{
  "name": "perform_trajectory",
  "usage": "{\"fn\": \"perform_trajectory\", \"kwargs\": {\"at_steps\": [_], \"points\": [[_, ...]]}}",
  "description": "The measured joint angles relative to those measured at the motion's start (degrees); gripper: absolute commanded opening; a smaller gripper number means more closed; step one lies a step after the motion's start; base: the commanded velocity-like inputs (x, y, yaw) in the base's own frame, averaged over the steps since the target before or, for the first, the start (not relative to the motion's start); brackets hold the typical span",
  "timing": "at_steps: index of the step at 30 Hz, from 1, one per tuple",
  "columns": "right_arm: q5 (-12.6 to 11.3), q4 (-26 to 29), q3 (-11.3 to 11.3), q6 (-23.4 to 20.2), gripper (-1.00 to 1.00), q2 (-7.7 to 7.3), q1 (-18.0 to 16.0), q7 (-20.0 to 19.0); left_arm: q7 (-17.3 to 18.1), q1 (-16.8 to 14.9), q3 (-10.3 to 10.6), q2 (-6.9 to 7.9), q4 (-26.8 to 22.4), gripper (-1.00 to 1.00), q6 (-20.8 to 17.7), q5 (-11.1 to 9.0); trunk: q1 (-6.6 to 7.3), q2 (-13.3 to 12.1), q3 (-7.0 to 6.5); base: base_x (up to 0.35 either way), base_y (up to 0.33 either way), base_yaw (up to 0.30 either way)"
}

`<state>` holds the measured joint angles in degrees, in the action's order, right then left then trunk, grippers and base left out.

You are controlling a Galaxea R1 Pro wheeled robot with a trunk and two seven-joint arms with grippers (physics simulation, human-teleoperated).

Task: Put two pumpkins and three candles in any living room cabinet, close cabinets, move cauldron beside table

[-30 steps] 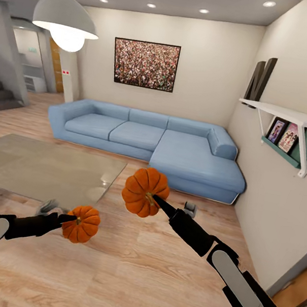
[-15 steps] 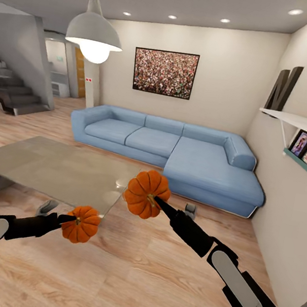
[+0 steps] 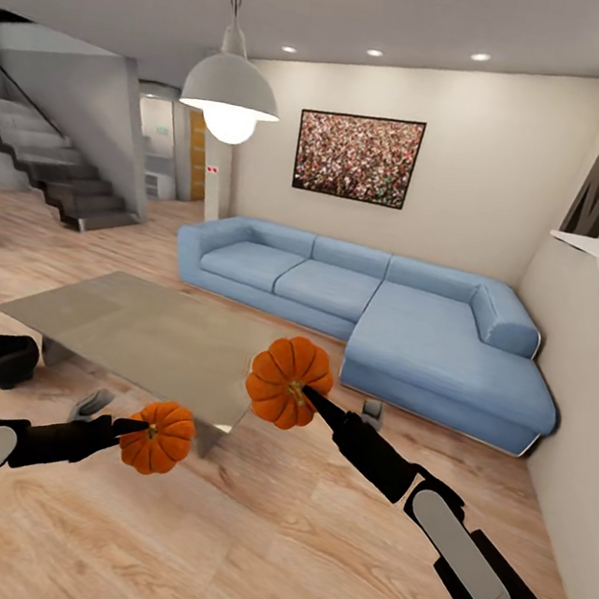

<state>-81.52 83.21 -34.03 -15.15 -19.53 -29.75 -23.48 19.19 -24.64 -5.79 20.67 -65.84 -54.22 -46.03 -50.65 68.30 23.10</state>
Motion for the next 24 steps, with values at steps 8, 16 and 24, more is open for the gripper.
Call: {"fn": "perform_trajectory", "kwargs": {"at_steps": [8, 16, 24], "points": [[0.06, -0.09, -0.01, 0.0, -1.0, 0.04, 0.0, 0.0, 0.05, 0.01, -0.01, 0.08, 0.0, -1.0, -0.03, -0.05, 1.76, -3.21, -1.98, 0.0, 0.0, 0.227], [0.08, -0.08, 0.0, 0.0, -1.0, -0.02, 0.0, -0.01, 0.05, 0.0, -0.04, 0.12, 0.0, -1.0, -0.06, -0.2, 3.52, -6.42, -3.96, 0.0, 0.0, 0.226], [0.08, -0.14, -0.01, 0.0, -1.0, -0.01, 0.0, 0.0, 0.05, 0.02, -0.1, 0.26, 0.0, -1.0, -0.07, -0.49, 5.28, -9.63, -5.94, 0.0, 0.0, 0.226]]}}
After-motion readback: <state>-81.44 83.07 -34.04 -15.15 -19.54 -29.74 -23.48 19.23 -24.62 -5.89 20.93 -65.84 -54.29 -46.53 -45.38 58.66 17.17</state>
